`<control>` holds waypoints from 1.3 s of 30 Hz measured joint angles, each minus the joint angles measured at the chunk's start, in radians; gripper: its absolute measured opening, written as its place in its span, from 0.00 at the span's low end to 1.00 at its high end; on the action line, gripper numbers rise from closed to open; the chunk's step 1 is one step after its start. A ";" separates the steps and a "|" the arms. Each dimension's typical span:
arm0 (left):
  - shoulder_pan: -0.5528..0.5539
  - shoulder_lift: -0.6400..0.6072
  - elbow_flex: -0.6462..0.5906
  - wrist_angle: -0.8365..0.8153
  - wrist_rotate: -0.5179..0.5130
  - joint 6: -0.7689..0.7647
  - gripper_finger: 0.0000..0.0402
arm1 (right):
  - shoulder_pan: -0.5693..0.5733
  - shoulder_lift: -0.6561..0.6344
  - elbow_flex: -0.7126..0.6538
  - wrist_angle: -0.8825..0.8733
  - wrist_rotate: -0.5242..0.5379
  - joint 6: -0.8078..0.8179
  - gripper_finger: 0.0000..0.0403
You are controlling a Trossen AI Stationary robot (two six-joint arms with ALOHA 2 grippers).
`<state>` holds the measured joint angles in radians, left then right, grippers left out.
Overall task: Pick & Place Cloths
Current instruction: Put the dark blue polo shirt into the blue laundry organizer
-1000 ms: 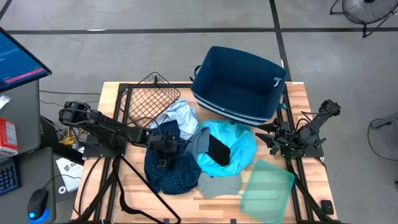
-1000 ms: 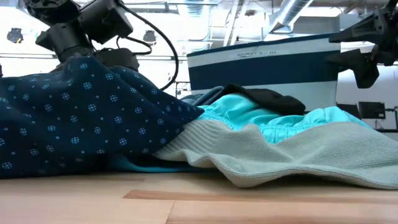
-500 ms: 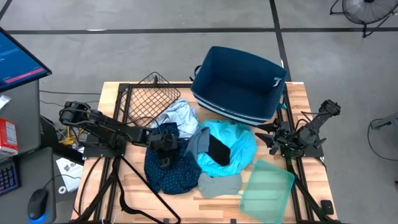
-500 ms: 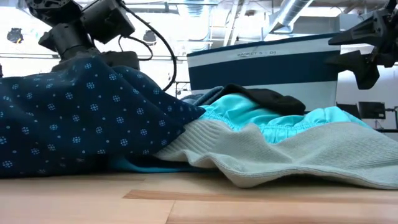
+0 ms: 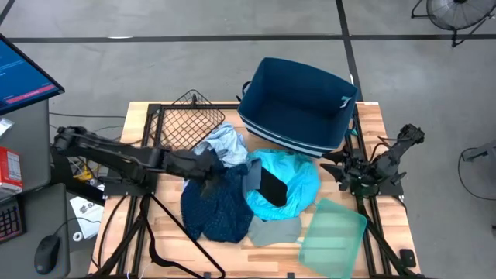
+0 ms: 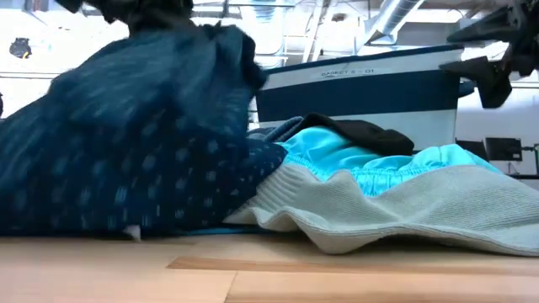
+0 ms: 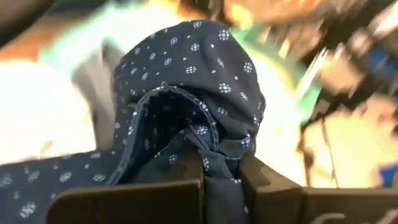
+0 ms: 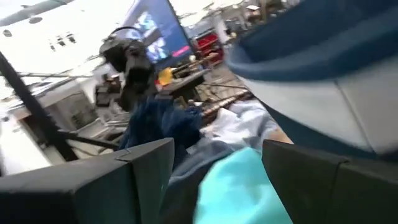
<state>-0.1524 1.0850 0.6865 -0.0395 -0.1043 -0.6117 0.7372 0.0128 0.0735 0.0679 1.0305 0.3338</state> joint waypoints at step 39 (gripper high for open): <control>0.049 0.081 0.373 0.740 -0.161 0.320 0.03 | -0.064 0.541 0.664 0.098 0.064 -0.731 0.61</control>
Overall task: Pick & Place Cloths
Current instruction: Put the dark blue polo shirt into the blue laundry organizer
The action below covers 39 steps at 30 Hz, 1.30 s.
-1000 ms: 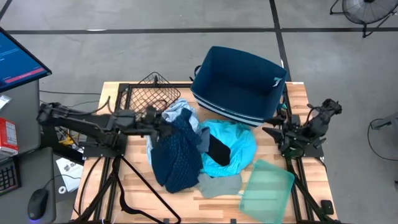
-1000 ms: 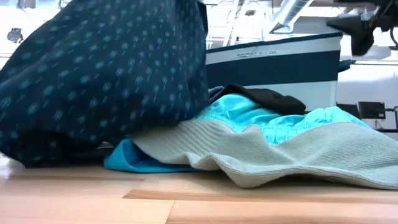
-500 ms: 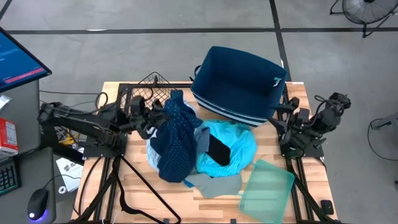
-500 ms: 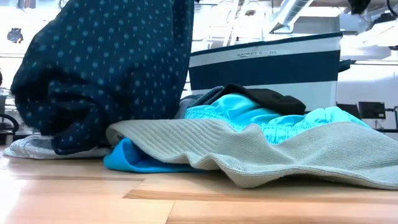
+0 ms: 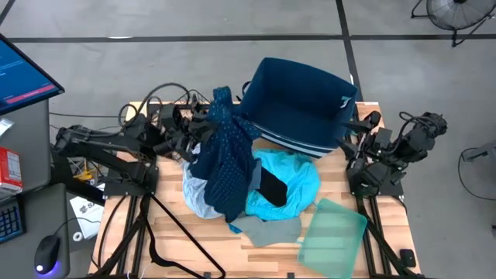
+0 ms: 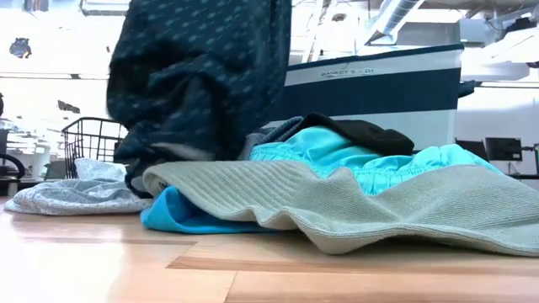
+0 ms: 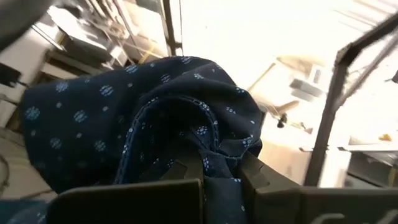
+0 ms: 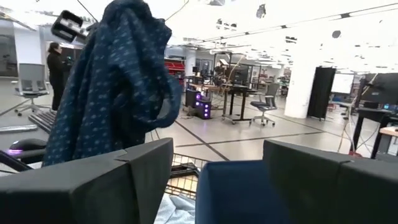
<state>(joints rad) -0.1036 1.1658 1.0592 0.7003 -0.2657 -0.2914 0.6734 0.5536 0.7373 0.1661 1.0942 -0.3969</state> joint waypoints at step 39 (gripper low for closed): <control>0.189 0.198 0.338 -0.002 0.098 0.156 0.03 | -0.403 0.806 0.591 -0.009 -0.527 0.239 0.95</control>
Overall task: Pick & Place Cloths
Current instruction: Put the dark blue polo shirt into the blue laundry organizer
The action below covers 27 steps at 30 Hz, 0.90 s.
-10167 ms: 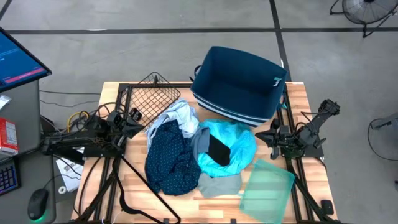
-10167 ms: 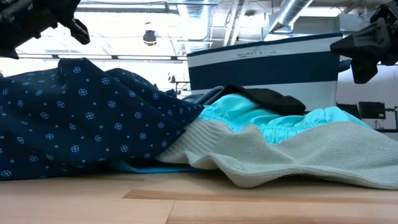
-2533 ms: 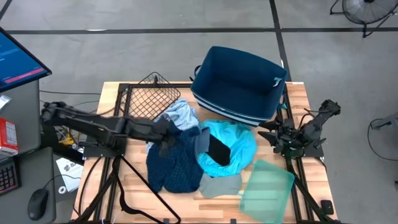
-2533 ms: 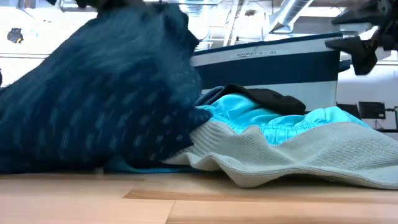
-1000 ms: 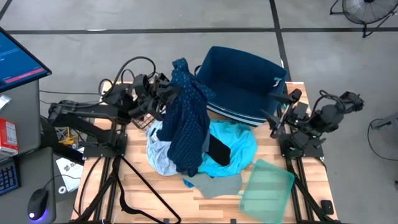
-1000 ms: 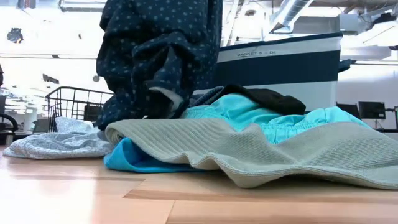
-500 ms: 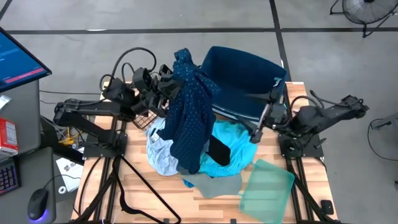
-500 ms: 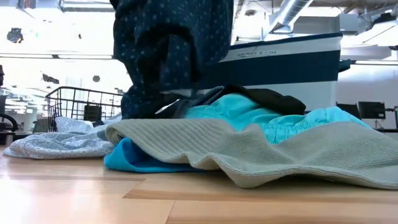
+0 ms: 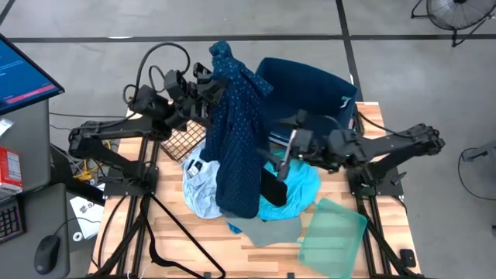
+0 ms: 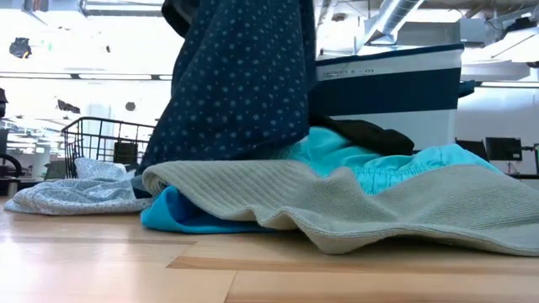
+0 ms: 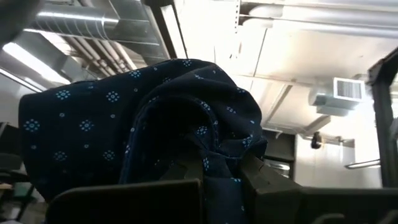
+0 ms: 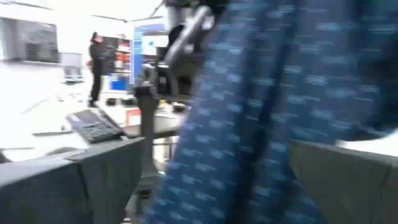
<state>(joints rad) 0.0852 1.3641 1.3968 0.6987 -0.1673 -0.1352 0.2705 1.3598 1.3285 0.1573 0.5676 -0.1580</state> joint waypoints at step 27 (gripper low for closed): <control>-0.009 0.001 -0.002 0.008 0.233 -0.297 0.03 | -0.221 0.312 0.200 -0.147 -0.048 0.071 0.52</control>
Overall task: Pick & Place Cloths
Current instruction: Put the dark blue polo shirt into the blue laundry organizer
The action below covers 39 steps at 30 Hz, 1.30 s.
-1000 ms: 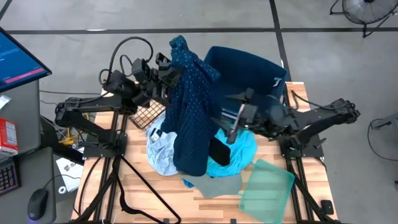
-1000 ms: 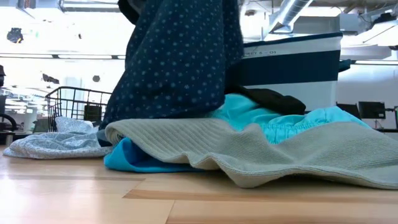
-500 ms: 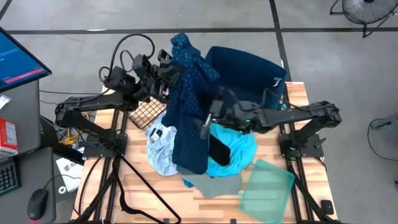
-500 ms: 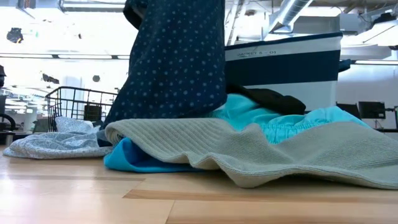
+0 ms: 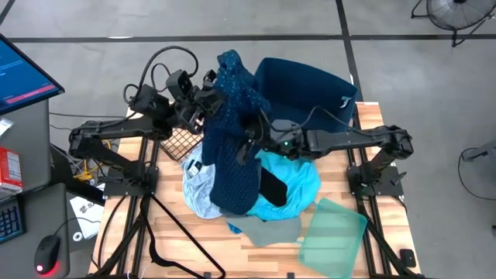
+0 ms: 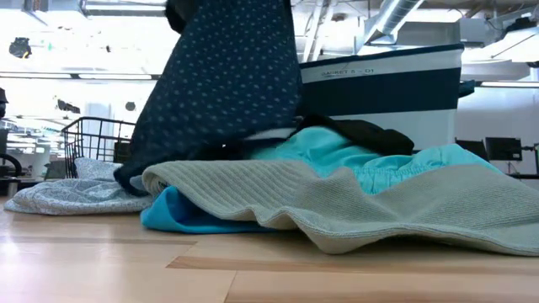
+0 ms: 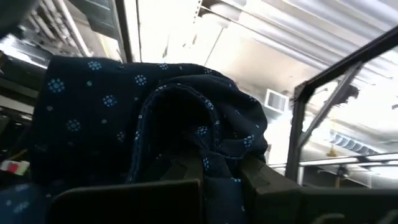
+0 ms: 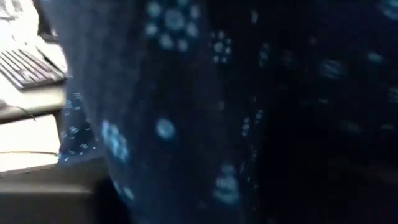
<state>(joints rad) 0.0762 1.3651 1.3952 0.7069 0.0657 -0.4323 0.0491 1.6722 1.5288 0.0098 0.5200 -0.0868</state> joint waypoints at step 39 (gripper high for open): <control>0.185 0.224 0.001 -0.328 0.117 0.209 0.11 | -0.094 -0.251 0.349 -0.386 -0.285 0.036 0.00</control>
<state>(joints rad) 0.2611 1.5896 1.3961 0.3794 0.1829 -0.2234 -0.0449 1.4216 1.8776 -0.3766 0.2352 -0.0509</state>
